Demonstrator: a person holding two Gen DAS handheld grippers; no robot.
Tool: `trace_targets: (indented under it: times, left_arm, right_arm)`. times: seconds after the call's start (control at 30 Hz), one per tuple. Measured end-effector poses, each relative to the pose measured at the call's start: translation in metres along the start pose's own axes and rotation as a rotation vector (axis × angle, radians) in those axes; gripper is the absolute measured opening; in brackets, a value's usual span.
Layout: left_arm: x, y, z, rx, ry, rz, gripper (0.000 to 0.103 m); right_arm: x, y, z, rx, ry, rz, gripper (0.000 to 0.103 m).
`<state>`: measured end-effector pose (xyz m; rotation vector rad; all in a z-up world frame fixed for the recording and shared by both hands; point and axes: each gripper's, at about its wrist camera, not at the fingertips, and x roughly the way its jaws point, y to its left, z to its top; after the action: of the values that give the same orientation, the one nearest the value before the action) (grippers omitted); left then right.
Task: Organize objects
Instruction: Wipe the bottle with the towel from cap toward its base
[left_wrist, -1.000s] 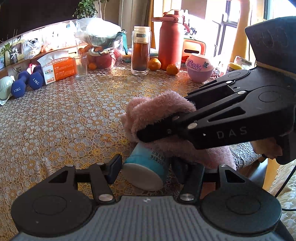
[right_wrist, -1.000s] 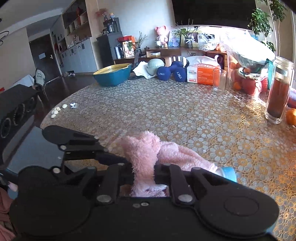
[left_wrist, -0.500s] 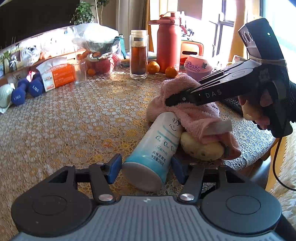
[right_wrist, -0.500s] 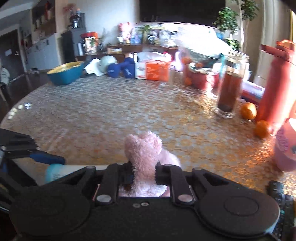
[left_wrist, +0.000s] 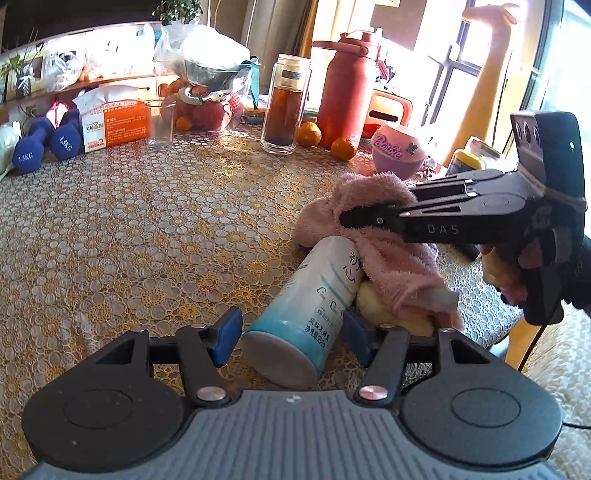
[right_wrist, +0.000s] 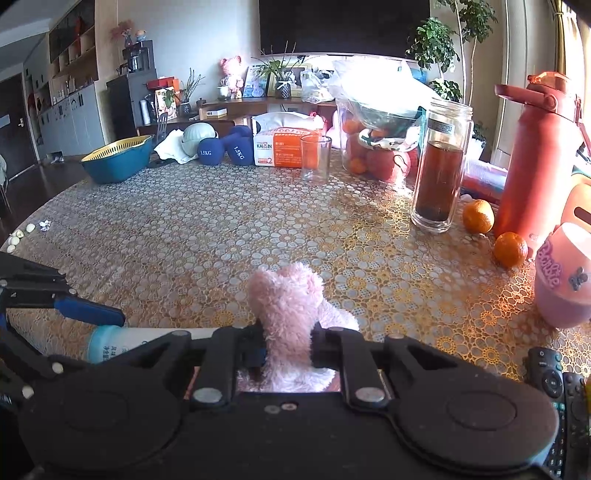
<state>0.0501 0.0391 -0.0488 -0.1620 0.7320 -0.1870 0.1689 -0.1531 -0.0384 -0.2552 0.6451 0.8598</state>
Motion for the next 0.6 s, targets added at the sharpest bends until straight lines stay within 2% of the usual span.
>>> trace_targets:
  times: [0.37,0.47,0.6]
  left_arm:
    - [0.002,-0.001,-0.008,-0.003,0.01,0.013,0.057]
    - [0.001,-0.006,-0.011,0.02,-0.001,0.029,0.057]
    - [0.001,-0.011,-0.014,0.043,-0.012,0.045,0.057]
  right_arm:
    - [-0.021,0.004,-0.005,-0.031,-0.032,-0.032,0.015]
    - [-0.034,0.009,0.0,-0.031,-0.073,-0.007,0.014]
    - [-0.049,0.033,0.01,-0.078,-0.117,0.076,0.014]
